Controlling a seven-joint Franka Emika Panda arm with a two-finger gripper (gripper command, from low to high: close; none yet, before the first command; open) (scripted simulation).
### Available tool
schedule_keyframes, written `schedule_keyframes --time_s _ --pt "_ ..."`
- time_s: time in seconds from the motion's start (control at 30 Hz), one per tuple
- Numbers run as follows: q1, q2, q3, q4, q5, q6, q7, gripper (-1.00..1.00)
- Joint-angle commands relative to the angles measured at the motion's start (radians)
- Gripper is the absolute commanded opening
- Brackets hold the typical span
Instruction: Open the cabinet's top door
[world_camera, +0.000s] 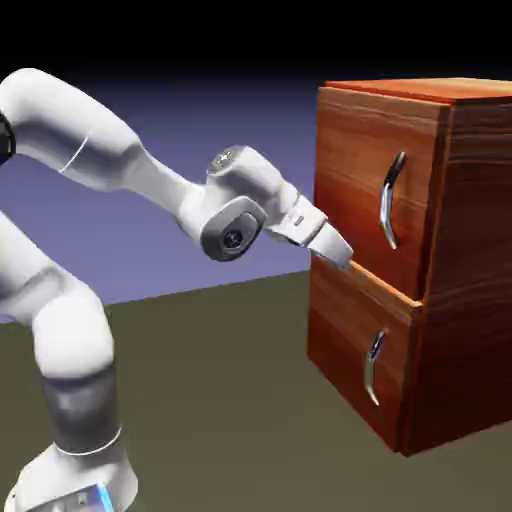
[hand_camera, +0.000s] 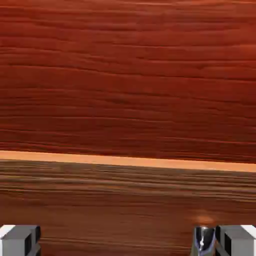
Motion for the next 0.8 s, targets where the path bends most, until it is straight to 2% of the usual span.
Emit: schedule_keyframes --time_s 0.0,0.77 --pt "0.012 -0.007 -0.014 0.005 -0.044 -0.003 0.033 0.00" --pt "0.287 -0.164 -0.347 0.109 -1.044 -0.061 0.783 0.00"
